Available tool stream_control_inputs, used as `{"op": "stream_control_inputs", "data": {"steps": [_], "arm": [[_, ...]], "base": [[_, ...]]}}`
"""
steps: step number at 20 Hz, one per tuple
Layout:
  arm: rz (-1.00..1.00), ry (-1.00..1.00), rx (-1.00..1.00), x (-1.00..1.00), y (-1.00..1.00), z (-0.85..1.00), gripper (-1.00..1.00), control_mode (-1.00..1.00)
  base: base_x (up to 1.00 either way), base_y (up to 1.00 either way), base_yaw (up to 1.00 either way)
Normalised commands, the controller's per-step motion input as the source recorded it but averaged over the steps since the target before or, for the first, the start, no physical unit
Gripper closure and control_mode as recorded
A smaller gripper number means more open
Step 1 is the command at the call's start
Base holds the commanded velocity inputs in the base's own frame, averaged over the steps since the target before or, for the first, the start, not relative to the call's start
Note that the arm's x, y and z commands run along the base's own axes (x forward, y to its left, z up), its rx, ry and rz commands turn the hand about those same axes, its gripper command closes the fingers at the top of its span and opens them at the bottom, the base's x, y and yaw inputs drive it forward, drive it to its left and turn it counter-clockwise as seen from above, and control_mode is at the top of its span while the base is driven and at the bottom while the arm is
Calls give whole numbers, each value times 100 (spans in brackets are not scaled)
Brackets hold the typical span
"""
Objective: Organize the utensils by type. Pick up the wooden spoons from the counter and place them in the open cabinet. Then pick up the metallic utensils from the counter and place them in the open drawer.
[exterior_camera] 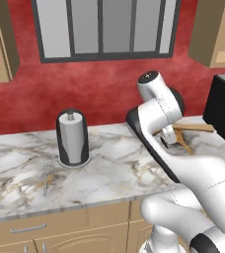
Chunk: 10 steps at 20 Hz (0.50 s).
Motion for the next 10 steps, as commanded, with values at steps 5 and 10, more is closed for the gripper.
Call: {"op": "stream_control_inputs", "data": {"steps": [5, 10], "arm": [[0, 0, 6, -31, 0, 13, 100, -100], [0, 0, 0, -2, 0, 0, 100, -100]], "base": [[0, 0, 0], [0, 0, 0]]}}
